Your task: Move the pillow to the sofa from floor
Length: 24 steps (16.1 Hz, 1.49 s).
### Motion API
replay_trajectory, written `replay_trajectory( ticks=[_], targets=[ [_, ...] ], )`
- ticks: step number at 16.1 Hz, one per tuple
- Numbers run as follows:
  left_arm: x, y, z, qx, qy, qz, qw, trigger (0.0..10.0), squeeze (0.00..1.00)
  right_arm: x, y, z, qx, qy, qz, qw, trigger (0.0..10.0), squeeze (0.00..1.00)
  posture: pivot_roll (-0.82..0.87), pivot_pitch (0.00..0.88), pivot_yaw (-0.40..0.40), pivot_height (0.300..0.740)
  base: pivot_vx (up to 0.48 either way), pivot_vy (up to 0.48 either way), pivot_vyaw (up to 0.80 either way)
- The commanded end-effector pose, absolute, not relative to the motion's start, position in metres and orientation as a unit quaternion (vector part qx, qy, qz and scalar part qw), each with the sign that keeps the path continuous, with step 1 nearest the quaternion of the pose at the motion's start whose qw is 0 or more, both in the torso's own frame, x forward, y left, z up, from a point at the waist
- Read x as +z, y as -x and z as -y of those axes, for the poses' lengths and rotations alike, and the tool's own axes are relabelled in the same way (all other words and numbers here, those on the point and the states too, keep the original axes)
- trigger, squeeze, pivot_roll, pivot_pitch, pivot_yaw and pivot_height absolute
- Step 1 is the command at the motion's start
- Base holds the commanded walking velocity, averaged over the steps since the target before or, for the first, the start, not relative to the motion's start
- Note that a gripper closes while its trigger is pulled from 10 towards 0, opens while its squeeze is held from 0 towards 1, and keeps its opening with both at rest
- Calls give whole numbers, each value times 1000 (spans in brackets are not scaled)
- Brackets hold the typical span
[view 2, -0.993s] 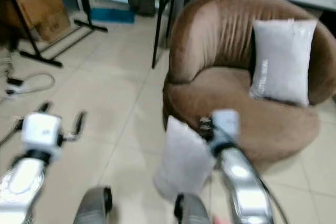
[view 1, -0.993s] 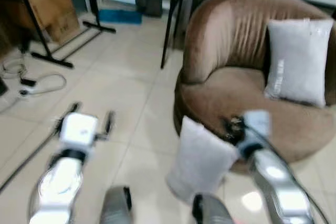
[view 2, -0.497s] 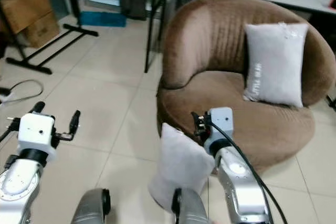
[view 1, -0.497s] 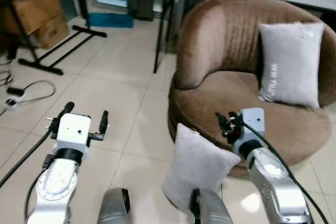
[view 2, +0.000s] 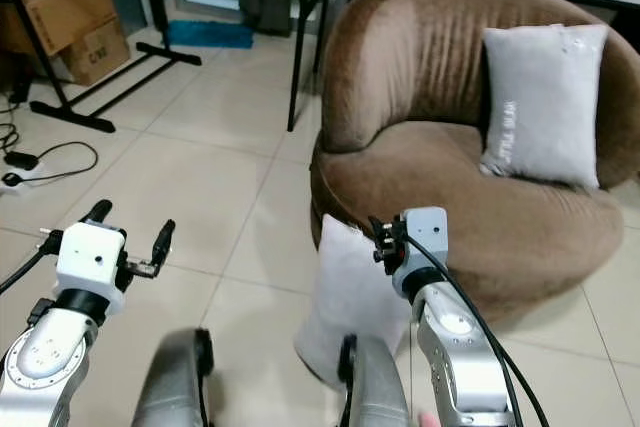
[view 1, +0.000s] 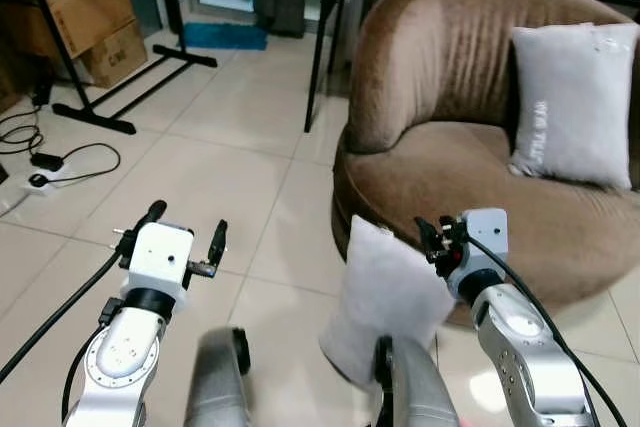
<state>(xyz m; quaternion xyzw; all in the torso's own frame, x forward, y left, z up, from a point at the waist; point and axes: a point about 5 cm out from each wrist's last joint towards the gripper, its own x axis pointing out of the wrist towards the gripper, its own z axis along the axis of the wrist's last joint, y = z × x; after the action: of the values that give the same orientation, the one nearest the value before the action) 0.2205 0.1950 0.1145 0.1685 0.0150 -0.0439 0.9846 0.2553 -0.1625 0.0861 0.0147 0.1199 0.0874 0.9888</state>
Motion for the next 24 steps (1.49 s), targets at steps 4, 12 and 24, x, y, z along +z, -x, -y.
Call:
replay_trajectory(
  ticks=[4, 12, 24],
  targets=[
    [115, -223, -192, -59, -173, -17, 983, 10000, 0, 86, -261, 162, 89, -25, -116, 989, 10000, 0, -16, 0, -51, 470, 0, 0, 0],
    [117, -225, -194, -58, -176, -15, 983, 10000, 0, 82, -272, 156, 96, -28, -116, 988, 10000, 0, 9, 0, -61, 416, 0, 0, 0],
    [122, -229, -198, -69, -178, -9, 982, 10000, 0, 80, -276, 151, 97, -38, -109, 989, 10000, 0, 25, 0, -46, 416, 0, 0, -315]
  ],
)
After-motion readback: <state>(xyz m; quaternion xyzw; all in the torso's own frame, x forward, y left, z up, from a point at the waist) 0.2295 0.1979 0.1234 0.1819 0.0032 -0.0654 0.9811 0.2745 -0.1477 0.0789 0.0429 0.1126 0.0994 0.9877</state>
